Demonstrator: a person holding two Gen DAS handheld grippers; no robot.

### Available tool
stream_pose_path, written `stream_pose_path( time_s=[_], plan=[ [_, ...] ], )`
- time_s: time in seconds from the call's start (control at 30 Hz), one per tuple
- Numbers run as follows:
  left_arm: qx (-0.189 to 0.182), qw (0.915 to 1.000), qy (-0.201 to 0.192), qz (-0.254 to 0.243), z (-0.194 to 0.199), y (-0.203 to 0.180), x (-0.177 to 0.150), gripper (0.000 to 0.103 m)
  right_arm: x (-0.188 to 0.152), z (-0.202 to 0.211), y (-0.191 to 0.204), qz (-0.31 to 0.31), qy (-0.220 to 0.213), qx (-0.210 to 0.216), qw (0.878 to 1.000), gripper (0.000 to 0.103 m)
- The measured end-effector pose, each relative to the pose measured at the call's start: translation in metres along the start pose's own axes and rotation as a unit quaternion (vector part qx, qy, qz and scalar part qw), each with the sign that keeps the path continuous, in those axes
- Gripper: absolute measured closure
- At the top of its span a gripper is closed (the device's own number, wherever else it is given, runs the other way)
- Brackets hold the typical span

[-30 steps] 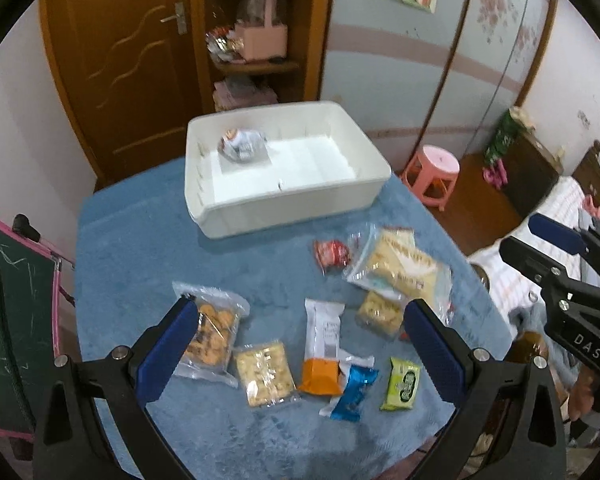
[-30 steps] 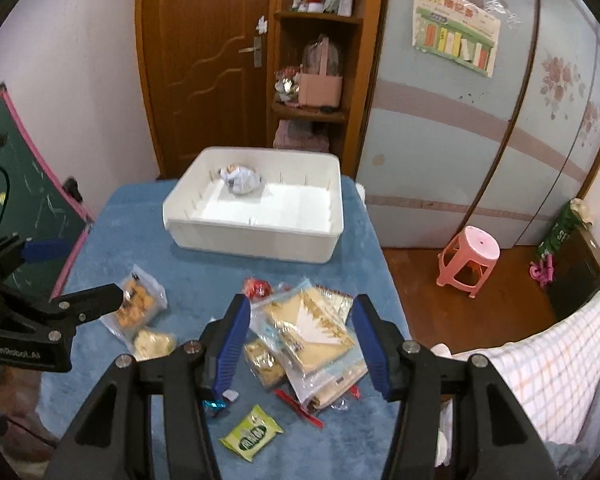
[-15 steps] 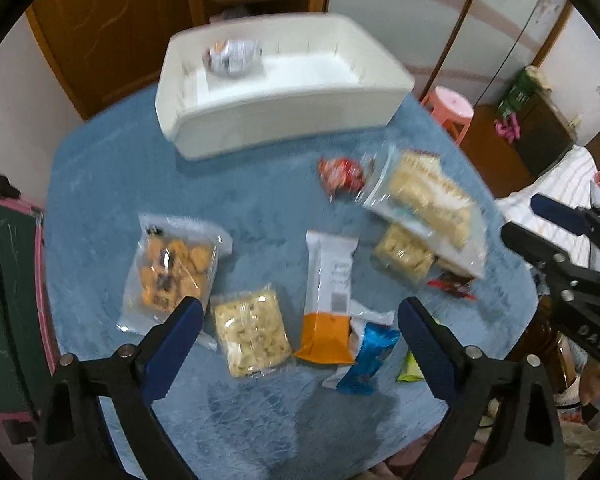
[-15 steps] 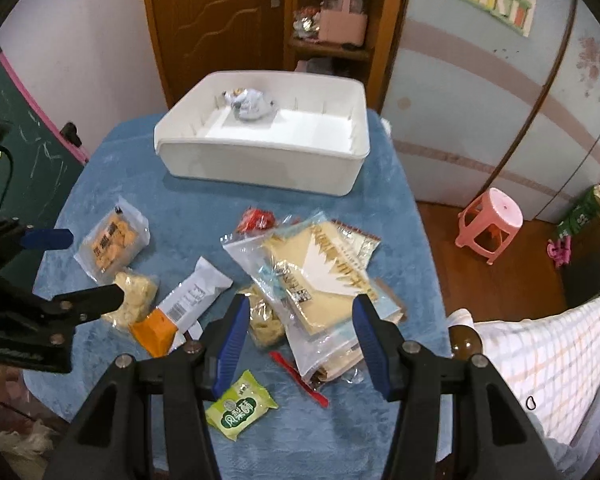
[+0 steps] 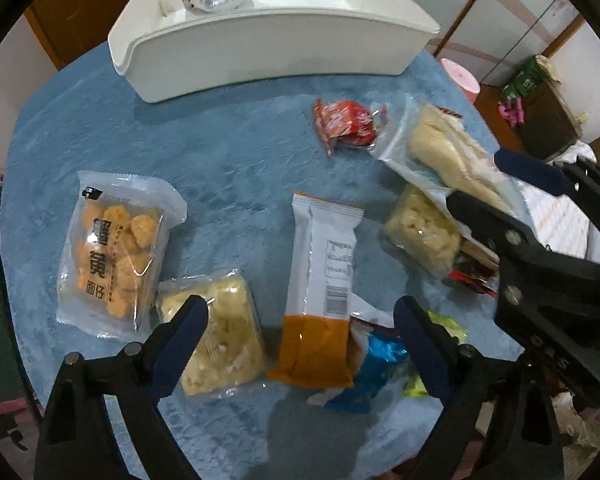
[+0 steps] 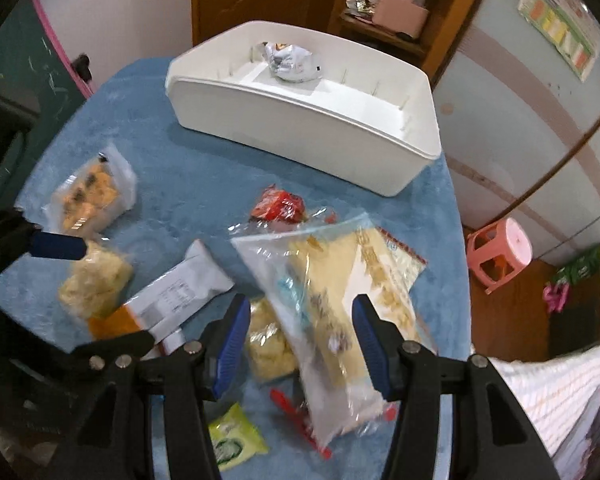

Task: Organize snacks
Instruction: 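Grasp the orange-and-white bar with the left tool while the right tool grasps the clear wafer bag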

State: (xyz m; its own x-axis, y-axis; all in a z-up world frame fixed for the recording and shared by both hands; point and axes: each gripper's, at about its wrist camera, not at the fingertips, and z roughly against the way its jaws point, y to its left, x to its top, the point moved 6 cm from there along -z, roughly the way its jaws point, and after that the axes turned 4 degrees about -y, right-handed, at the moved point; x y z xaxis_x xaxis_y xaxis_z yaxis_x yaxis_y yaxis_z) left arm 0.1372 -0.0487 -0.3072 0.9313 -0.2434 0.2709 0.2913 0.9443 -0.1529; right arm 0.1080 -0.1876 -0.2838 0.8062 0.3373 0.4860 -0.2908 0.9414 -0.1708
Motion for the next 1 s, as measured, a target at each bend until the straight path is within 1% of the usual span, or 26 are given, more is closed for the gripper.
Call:
stream_pose_path(
  time_s=[0.1, 0.17, 0.23, 0.3, 0.33, 0.37, 0.43, 0.47, 0.57, 0.67, 0.7, 0.77, 0.8, 0.83, 0.87, 0.9, 1.0],
  plan=[
    [-0.008, 0.9999, 0.008, 0.007, -0.007, 0.0, 0.001, 0.01, 0.002, -0.021, 0.0, 0.006, 0.014, -0.001, 1.0, 0.049],
    [-0.005, 0.9999, 0.012, 0.003, -0.012, 0.0, 0.002, 0.01, 0.002, -0.032, 0.001, 0.015, 0.021, -0.002, 1.0, 0.048],
    [0.0, 0.9998, 0.017, -0.002, -0.018, -0.001, 0.004, 0.01, 0.005, -0.037, 0.002, 0.03, 0.014, -0.017, 0.999, 0.047],
    [0.002, 0.9997, 0.023, 0.0, -0.024, -0.001, 0.006, 0.01, 0.007, -0.04, 0.003, 0.038, 0.008, -0.02, 0.999, 0.048],
    [0.005, 0.9997, 0.023, 0.0, -0.026, -0.001, 0.007, 0.01, 0.008, -0.041, 0.002, 0.037, 0.007, -0.018, 0.999, 0.05],
    [0.008, 0.9997, 0.022, -0.001, -0.028, -0.002, 0.01, 0.01, 0.009, -0.042, 0.001, 0.032, 0.005, -0.014, 0.999, 0.058],
    [0.013, 0.9996, 0.023, -0.004, -0.034, -0.006, 0.015, 0.01, 0.011, -0.041, -0.006, 0.02, -0.001, -0.012, 1.0, 0.068],
    [0.018, 0.9995, 0.024, -0.004, -0.037, -0.007, 0.019, 0.01, 0.014, -0.041, -0.012, 0.004, -0.001, -0.001, 1.0, 0.074],
    [0.028, 0.9991, 0.032, -0.004, -0.048, -0.009, 0.03, 0.01, 0.018, -0.038, -0.027, -0.04, -0.006, 0.025, 0.999, 0.082],
    [0.031, 0.9985, 0.045, -0.002, -0.057, -0.011, 0.035, 0.014, 0.02, -0.034, -0.038, -0.066, -0.01, 0.033, 0.997, 0.086],
    [0.036, 0.9982, 0.048, -0.004, -0.061, -0.013, 0.037, 0.015, 0.021, -0.033, -0.041, -0.073, -0.011, 0.038, 0.997, 0.086],
    [0.036, 0.9974, 0.061, -0.008, -0.068, -0.017, 0.04, 0.029, 0.02, -0.029, -0.046, -0.085, -0.012, 0.046, 0.995, 0.087],
    [0.034, 0.9969, 0.07, -0.007, -0.072, -0.019, 0.04, 0.043, 0.021, -0.027, -0.049, -0.09, -0.012, 0.049, 0.995, 0.088],
    [0.03, 0.9961, 0.083, -0.005, -0.077, -0.02, 0.04, 0.051, 0.022, -0.026, -0.051, -0.094, -0.012, 0.053, 0.994, 0.088],
    [0.036, 0.996, 0.082, -0.007, -0.078, -0.021, 0.042, 0.053, 0.023, -0.024, -0.054, -0.1, -0.012, 0.057, 0.993, 0.089],
    [0.04, 0.996, 0.08, -0.011, -0.078, -0.022, 0.043, 0.063, 0.023, -0.022, -0.056, -0.106, -0.014, 0.062, 0.992, 0.089],
    [0.03, 0.9961, 0.082, -0.01, -0.077, -0.025, 0.045, 0.063, 0.027, -0.015, -0.064, -0.126, -0.018, 0.076, 0.989, 0.09]
  ],
)
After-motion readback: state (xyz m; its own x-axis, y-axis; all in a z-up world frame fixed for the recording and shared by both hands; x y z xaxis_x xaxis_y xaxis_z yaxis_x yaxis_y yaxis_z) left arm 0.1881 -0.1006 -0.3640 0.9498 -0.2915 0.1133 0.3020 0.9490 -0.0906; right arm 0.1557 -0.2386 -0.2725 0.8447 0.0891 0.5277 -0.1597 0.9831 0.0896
